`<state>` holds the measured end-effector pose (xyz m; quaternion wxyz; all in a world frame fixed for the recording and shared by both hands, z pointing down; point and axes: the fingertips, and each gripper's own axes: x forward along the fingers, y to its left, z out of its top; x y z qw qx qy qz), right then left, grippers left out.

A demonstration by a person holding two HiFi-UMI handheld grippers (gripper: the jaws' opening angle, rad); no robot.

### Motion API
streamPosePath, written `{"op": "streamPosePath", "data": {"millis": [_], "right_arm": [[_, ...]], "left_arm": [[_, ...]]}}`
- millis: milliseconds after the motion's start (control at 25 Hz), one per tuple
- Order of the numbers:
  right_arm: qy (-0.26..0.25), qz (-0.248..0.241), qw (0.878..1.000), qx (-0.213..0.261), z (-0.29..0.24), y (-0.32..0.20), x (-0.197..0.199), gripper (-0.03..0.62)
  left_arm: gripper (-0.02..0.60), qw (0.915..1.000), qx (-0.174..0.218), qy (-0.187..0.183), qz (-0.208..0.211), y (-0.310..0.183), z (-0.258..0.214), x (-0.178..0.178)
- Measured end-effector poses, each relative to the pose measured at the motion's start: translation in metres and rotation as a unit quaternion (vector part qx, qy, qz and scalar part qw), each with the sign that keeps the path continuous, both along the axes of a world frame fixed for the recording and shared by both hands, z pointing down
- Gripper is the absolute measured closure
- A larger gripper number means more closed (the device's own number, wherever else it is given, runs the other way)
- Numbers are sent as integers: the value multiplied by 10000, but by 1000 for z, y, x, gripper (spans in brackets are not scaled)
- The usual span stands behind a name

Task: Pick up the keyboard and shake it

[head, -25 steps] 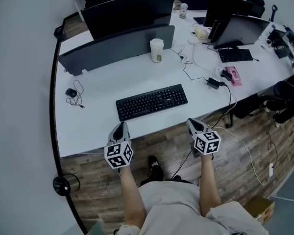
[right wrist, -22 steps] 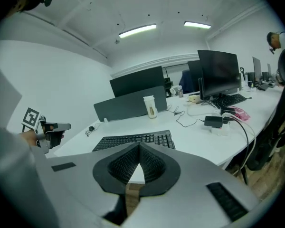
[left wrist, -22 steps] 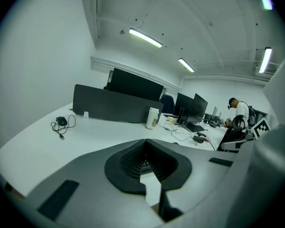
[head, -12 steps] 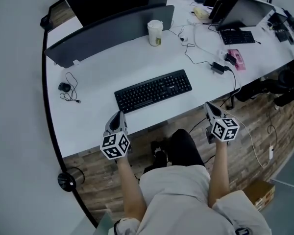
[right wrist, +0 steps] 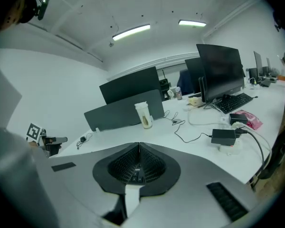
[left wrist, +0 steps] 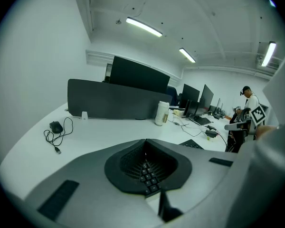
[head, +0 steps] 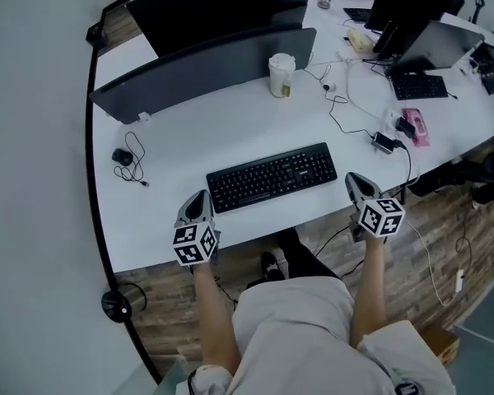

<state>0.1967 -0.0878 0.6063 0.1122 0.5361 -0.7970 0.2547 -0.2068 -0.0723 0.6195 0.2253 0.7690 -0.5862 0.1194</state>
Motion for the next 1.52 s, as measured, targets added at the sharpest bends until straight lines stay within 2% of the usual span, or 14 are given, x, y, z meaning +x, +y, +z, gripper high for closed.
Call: {"op": "streamPosePath", "data": {"millis": [200, 320, 400, 560, 680, 840, 920, 1040, 1160, 1240, 1520], "right_arm": [[56, -169, 9997, -170, 21, -37, 12, 556], [153, -480, 9975, -492, 50, -44, 20, 556], [133, -618, 9956, -687, 65, -52, 23, 556], [-105, -695, 9916, -1082, 93, -76, 27, 556], [-202, -811, 9876, -1328, 111, -93, 26, 556], [-319, -1052, 9844, -1375, 125, -116, 22, 551], [-492, -1129, 9820, -1430, 136, -123, 19, 499], [-614, -1203, 9789, -1533, 149, -135, 18, 447], [-612, -1322, 9754, -1657, 155, -142, 12, 388], [-568, -1433, 9718, -1785, 161, -142, 9, 357], [-409, -1448, 9674, -2037, 174, -150, 5, 344]], "left_arm": [[566, 9988, -385, -278, 141, -23, 28, -8], [566, 9939, -842, -624, 349, -30, 63, -12], [566, 9910, -1093, -675, 386, -32, 79, -14], [565, 9896, -1400, -308, 116, -35, 97, -14], [565, 9871, -1591, -173, -36, -38, 108, -14], [547, 9850, -1657, -480, -79, -44, 121, -8], [513, 9851, -1662, -434, -93, -48, 126, -4], [471, 9855, -1661, 16, -345, -60, 130, -6], [377, 9820, -1776, 346, -534, -66, 134, -10], [359, 9787, -1911, 480, -579, -68, 140, -10], [327, 9698, -2285, 509, -682, -78, 155, -9]]}}
